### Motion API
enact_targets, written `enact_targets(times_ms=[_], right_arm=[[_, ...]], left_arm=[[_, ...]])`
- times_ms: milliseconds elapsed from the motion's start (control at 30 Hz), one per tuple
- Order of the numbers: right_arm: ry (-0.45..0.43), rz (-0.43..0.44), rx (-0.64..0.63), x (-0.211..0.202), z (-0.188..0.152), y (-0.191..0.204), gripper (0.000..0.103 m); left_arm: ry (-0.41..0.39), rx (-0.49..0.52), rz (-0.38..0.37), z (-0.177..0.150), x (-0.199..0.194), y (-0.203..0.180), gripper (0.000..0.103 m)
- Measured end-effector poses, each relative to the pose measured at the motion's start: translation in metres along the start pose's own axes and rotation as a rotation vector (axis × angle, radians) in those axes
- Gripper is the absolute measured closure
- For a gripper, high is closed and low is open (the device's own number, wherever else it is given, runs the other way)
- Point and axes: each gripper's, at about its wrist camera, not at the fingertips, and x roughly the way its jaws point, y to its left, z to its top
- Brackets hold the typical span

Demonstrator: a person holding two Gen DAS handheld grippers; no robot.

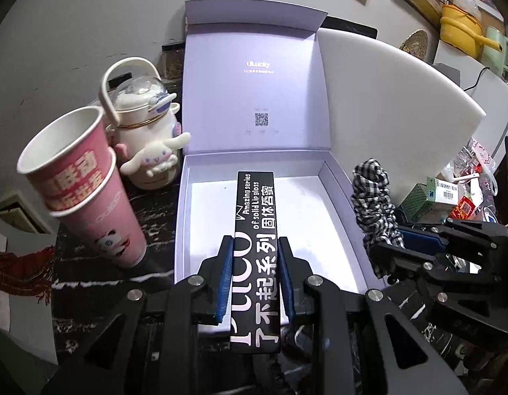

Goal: Organize rigid objects
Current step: 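Carry the black box and checkered scrunchie into the lavender gift box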

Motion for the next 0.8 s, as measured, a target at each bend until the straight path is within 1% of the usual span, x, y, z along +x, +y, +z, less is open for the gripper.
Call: enact_targets(times_ms=[433,633,800], right_arm=[[-0.008,-0.002,-0.020,0.028,0.037,-0.018,0.082],[-0.029,-0.012,-0.019,0.034,0.051,-0.026,0.082],[-0.025,-0.014,-0.019,0.041,0.059,-0.031,0.082]], left_arm=[[-0.002,0.018,0.013,0.039,0.032,0.010,0.077],[-0.006,0.025,0.010,0.052,0.045,0.012,0.077],[-0.004,0.037,0.013,0.061,0.056,0.012,0.077]])
